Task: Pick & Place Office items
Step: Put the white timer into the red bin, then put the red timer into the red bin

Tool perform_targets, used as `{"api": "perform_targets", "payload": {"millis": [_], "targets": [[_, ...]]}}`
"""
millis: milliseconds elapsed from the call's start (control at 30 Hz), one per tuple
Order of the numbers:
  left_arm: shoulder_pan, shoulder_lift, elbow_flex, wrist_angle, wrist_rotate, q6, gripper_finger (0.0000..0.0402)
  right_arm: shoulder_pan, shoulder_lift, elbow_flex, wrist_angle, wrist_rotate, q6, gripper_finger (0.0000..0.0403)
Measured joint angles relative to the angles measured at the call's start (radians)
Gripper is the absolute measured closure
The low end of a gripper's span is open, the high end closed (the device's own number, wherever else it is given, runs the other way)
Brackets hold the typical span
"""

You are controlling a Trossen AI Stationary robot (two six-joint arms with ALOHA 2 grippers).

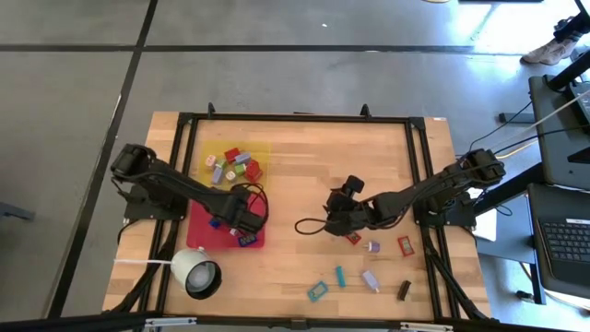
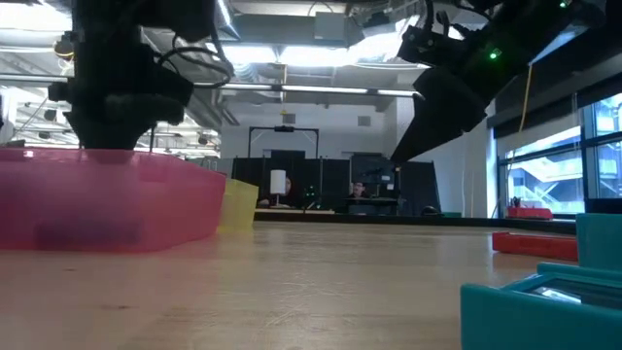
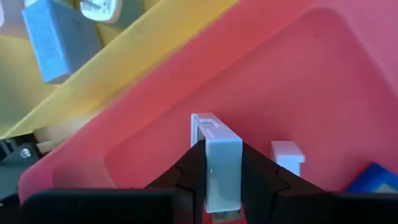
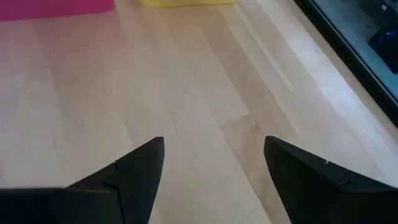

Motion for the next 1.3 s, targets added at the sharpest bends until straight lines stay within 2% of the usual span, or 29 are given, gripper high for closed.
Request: {"api": "perform_targets", "payload": {"millis": [267,633,833,1000,1100,1300], "targets": [[0.001,0.030,0.000,0.007,-0.001,0.034,0.0320,0.036,0.000,0.000,-0.006,-0.038,-0.001,0.0124],[0.001,0.024,0.070,0.000,0.006,0.095,0.0234,0.037,0.000,0.000,-0.059,-0.175,0.010,0.0124],[0.001,0.024,0.192,0.004,0.019,0.167,0.0208,0.037,0.000,0.000,-0.214,-0.218,0.187,0.0124],[-0.009,0.024,0.278,0.034,-0.084,0.182,0.0206,0.037,0.002,0.000,-0.282,-0.222,0.341,0.0124],[-0.018,0.024,0.293,0.082,-0.135,0.219,0.0206,0.047,0.011,-0.001,-0.282,-0.259,0.370,0.0124],[-0.022,0.024,0.295,0.148,-0.136,0.270,0.0207,0.100,0.020,-0.001,-0.283,-0.356,0.423,0.0124]]}}
